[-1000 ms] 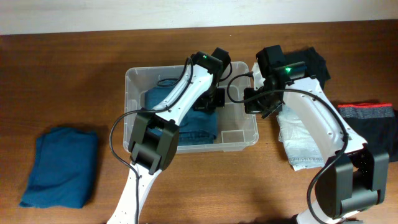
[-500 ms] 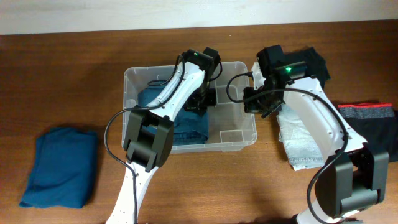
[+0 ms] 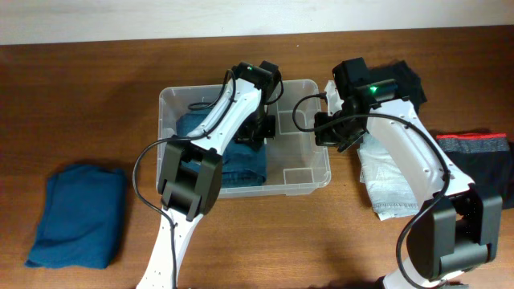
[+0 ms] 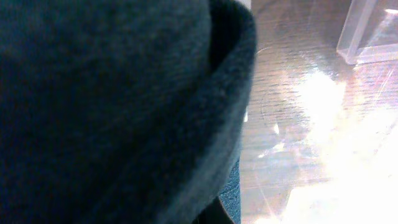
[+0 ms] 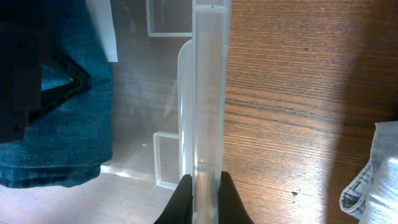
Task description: Pack container
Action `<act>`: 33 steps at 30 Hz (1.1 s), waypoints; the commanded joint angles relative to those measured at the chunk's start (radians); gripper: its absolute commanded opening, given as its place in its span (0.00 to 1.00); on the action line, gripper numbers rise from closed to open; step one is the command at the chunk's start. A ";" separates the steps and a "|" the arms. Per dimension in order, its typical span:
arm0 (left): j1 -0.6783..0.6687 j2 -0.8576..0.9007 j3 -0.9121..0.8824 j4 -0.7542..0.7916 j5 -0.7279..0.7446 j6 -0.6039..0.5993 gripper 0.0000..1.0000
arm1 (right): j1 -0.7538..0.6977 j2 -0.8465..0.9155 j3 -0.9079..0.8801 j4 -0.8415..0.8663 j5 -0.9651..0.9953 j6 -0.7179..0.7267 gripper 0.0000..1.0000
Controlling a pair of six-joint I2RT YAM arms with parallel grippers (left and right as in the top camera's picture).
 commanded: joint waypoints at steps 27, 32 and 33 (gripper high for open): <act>0.062 -0.251 0.099 -0.062 0.031 0.187 0.26 | -0.030 -0.002 0.032 -0.029 0.048 -0.006 0.43; 0.062 -0.370 0.099 -0.055 0.030 0.204 0.48 | -0.030 -0.002 0.140 -0.098 0.047 -0.007 0.60; 0.063 -0.388 0.099 -0.054 0.026 0.204 0.51 | -0.030 -0.002 0.163 -0.113 0.047 -0.011 0.65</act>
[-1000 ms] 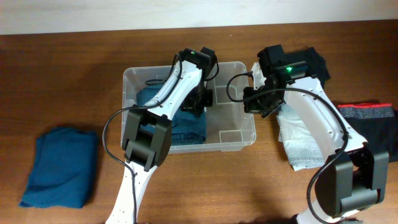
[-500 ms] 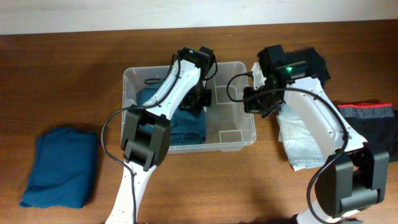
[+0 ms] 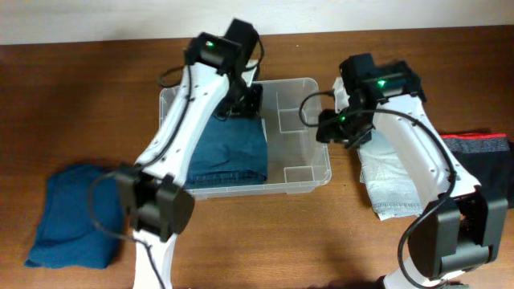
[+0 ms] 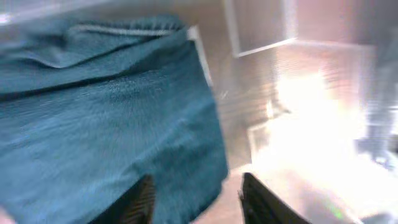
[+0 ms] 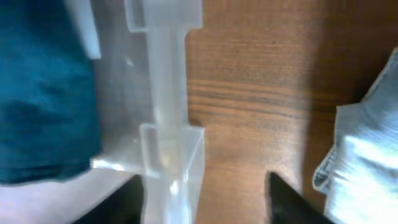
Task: Pack container
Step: 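Release the box and lift both grippers away from the box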
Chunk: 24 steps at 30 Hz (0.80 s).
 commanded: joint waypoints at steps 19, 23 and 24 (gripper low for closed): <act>0.330 -0.192 0.021 -0.188 -0.334 -0.124 0.99 | -0.354 -0.005 0.357 -0.255 0.145 0.023 0.98; 0.392 -0.192 0.021 -0.188 -0.334 -0.123 0.99 | -0.440 -0.005 0.357 -0.258 0.144 0.023 0.98; 0.399 -0.192 0.021 -0.188 -0.334 -0.123 0.99 | -0.455 -0.005 0.357 -0.258 0.142 0.023 0.98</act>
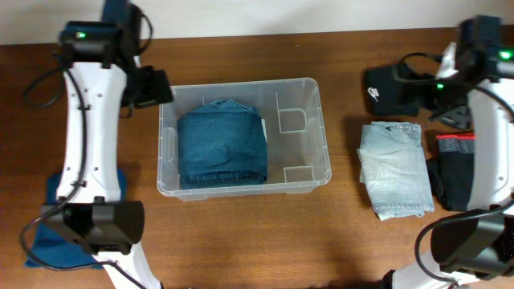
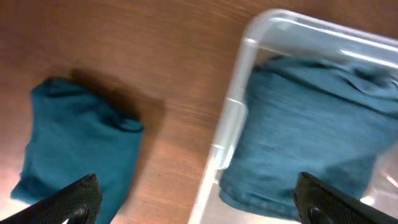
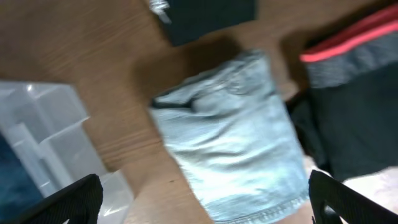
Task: Pack container
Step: 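Release the box and lift both grippers away from the box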
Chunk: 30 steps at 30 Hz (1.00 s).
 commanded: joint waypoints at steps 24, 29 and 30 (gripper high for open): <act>0.086 -0.095 -0.219 -0.004 0.020 0.060 0.98 | -0.092 -0.005 0.018 0.002 0.012 0.012 0.98; 0.110 -0.254 -0.315 -0.004 0.020 0.060 0.98 | -0.092 -0.005 0.018 0.002 0.012 0.012 0.98; 0.117 -0.302 -0.346 -0.004 0.021 0.059 0.98 | -0.092 -0.005 0.018 0.001 0.012 0.012 0.98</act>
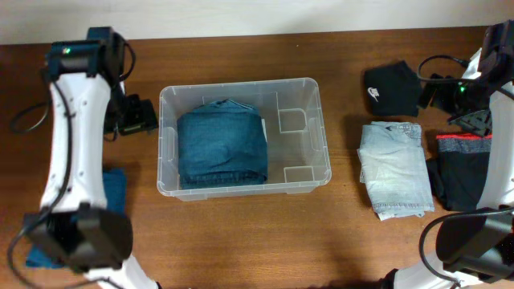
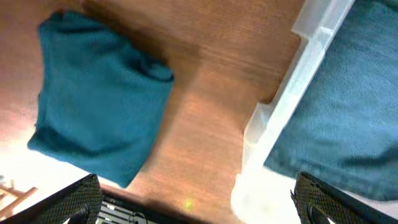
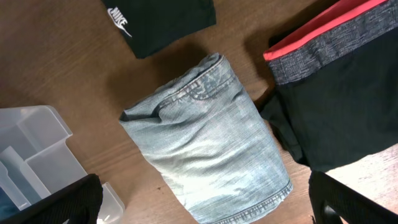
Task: Pack container
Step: 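Release the box and lift both grippers away from the box, then move the left gripper down onto the folded teal shirt left of box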
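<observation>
A clear plastic container (image 1: 241, 191) holds folded dark blue jeans (image 1: 222, 148). My left gripper (image 1: 138, 119) hangs open just left of the container, over bare wood; in its wrist view (image 2: 199, 202) the container rim (image 2: 292, 99) and a folded teal garment (image 2: 99, 93) lie below. The teal garment (image 1: 114, 189) is mostly hidden under the arm from overhead. My right gripper (image 1: 440, 90) is open and empty at the far right, high above folded light denim (image 3: 205, 143).
A black Nike garment (image 1: 391, 88) lies behind the light denim (image 1: 393, 168). A black piece with a red waistband (image 1: 470, 168) lies at the right edge. The container's right half has small moulded compartments (image 1: 291, 120).
My left gripper has shifted from the container's back left corner toward the front, beside its left wall, nearer the teal garment. The right arm has barely moved.
My left gripper was down in the container against the dark jeans while the right was shut on the container's right wall. Then both were open, the left lifted at the container's back. Then both arms stood out at the table's sides, as now.
</observation>
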Action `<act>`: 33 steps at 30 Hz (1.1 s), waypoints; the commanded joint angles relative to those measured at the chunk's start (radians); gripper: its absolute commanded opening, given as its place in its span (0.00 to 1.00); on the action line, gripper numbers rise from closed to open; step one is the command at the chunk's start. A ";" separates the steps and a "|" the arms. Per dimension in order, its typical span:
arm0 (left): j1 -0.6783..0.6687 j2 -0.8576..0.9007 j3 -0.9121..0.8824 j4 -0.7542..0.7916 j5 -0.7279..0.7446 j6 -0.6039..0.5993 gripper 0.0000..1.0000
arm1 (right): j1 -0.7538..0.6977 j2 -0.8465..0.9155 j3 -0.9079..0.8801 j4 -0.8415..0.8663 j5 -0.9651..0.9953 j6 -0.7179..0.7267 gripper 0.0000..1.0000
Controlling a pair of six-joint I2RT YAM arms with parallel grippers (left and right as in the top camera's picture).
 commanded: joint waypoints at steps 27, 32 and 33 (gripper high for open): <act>0.146 -0.727 -1.027 0.583 -0.062 -0.014 0.99 | -0.003 -0.005 0.018 0.003 0.013 0.012 0.98; 0.146 -0.642 -1.027 0.634 -0.061 0.076 0.99 | -0.003 -0.005 0.018 0.003 0.013 0.012 0.99; 0.146 -0.616 -1.027 0.628 -0.061 0.076 0.99 | -0.003 -0.005 0.018 0.003 0.013 0.012 0.98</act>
